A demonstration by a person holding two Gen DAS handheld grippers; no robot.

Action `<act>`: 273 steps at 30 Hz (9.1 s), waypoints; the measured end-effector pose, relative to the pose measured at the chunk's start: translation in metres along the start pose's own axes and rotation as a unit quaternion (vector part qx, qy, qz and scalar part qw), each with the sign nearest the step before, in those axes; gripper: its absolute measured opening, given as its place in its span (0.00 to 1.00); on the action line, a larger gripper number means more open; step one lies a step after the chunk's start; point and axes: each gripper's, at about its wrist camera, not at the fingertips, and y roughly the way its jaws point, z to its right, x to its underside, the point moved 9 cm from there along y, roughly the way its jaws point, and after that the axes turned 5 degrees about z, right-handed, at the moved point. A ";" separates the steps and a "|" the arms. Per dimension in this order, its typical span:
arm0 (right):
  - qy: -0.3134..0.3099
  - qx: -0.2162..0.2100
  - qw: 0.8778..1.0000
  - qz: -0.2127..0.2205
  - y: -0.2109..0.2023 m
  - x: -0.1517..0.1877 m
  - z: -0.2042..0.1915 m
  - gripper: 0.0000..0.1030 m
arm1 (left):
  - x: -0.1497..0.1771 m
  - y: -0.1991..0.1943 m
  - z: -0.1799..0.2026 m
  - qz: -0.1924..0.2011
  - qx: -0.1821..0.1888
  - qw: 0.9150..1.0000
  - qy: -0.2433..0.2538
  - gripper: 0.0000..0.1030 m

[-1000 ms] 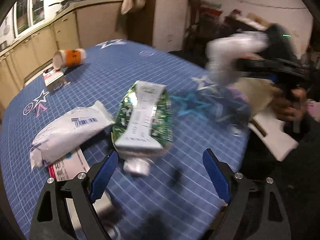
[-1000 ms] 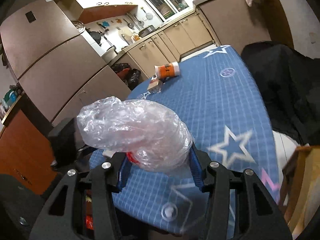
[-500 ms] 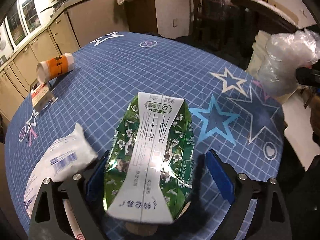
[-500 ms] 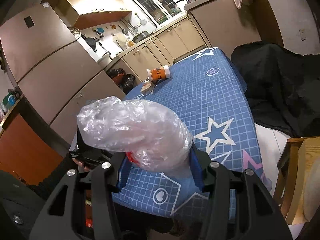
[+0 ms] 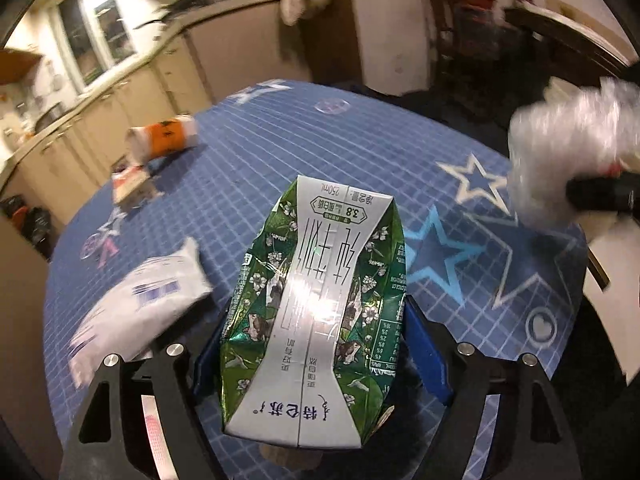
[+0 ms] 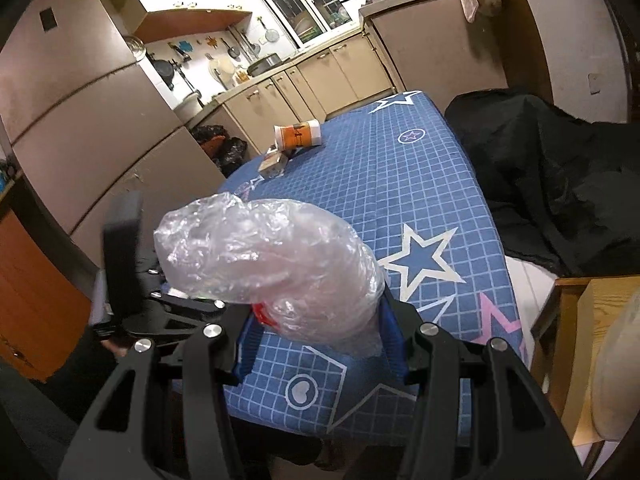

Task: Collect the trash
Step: 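Carry the milk carton and plastic bag with both tools over the white bucket, then open both tools to drop the carton and plastic bag into the bucket, then return both tools to the table toward the white medicine packets, then grasp the white medicine box with the left tool while the right tool grasps the white packet, then carry the medicine box and white packet with both tools over the white bucket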

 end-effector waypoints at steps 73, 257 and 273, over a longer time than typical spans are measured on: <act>0.003 0.356 0.918 0.175 -0.311 -0.031 0.243 0.46 | -0.242 -0.003 0.412 0.121 0.226 0.959 0.124 0.76; -0.040 -0.009 0.998 -0.057 0.071 0.006 -0.048 0.37 | 0.034 -0.086 -0.091 0.050 -0.186 0.963 -0.189 0.61; -0.036 0.007 0.998 0.056 -0.025 -0.044 -0.038 0.37 | -0.027 -0.104 -0.057 0.101 -0.193 0.965 -0.143 0.61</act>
